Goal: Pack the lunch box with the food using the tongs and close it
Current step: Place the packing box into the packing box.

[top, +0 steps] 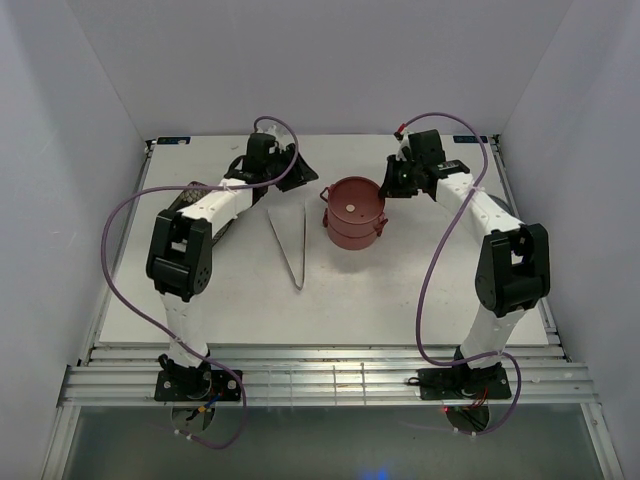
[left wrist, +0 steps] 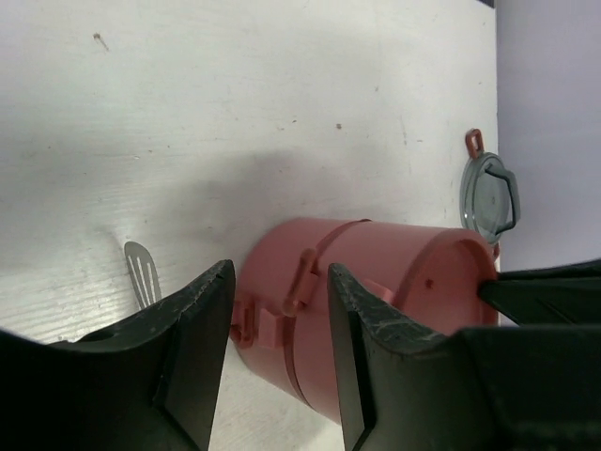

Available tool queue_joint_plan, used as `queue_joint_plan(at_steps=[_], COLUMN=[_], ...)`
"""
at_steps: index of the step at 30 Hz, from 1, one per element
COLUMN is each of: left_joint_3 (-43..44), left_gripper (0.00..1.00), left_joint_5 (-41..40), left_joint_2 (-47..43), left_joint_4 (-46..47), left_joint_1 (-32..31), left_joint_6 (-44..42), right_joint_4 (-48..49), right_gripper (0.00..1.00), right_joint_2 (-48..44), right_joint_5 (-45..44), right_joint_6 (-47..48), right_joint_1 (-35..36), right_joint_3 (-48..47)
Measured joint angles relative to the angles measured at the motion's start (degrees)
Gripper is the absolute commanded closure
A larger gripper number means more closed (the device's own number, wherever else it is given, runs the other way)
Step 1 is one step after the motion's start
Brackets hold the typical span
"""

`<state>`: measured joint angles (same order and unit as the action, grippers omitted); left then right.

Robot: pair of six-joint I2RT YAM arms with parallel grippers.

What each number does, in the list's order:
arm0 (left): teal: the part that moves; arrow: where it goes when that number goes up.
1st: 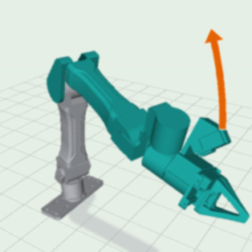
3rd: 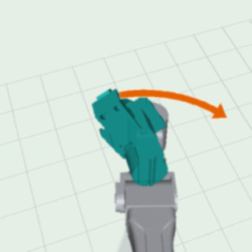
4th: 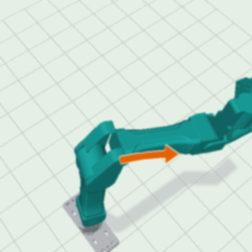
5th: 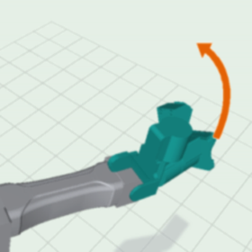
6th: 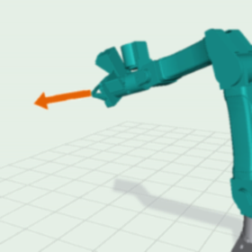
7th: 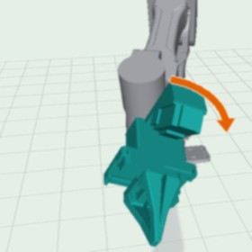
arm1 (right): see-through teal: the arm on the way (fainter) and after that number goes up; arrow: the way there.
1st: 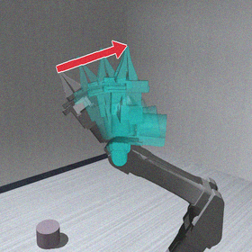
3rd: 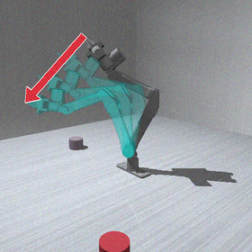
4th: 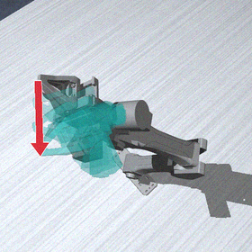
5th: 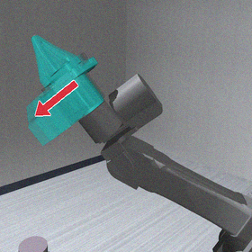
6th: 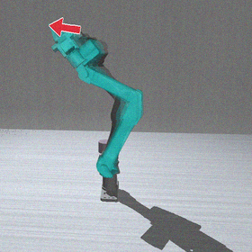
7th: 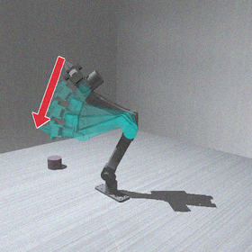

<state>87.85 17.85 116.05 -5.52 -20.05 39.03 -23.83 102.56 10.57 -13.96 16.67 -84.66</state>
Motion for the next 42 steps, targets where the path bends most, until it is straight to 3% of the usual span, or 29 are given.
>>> queue_joint_plan(at_steps=[7,8,9,12,18,23,30,36,42], left_joint_3=[-0.42,-0.44,-0.44,-0.66,-0.92,-0.94,-0.94,-1.53,-3.54], left_gripper=[0.46,0.46,0.46,0.46,0.46,0.47,0.47,0.47,0.48], left_joint_5=[-0.11,0.31,0.66,1.75,3.72,4.48,5.01,5.86,7.1], left_joint_2=[-5.01,-5.33,-5.42,-5.44,-5.44,-5.42,-5.44,-5.42,-5.11], left_joint_4=[0.57,1.07,1.31,1.66,1.64,1.18,1.2,3.48,6.16], left_joint_1=[-0.04,-0.04,-0.04,-0.22,-0.92,-2.93,-6.62,-9.49,-10.14], left_joint_6=[-0.9,-0.96,-1.07,-1.38,-3.58,-7.37,-12.94,-15.37,-15.63], right_joint_4=[1.16,1.29,1.29,1.88,3.34,4.39,10.43,14.14,17.66], right_gripper=[0.89,0.84,0.71,0.56,0.45,0.46,0.51,0.6,0.6], right_joint_2=[0.94,1.2,1.53,2.21,1.88,-3.63,-21.27,-22.49,-22.47], right_joint_5=[2.56,3.1,3.48,4.7,5.14,2.29,1.16,1.16,1.14], right_joint_6=[4.42,5.31,5.86,6.8,5.38,0.5,-9.38,-15.28,-17.64], right_joint_1=[-0.09,-0.15,-0.2,-0.2,-0.55,-1.36,-1.66,-0.74,0.26], right_joint_3=[-0.57,-0.87,-1.25,-2.29,-2.89,1.25,21.29,29.03,33.62])
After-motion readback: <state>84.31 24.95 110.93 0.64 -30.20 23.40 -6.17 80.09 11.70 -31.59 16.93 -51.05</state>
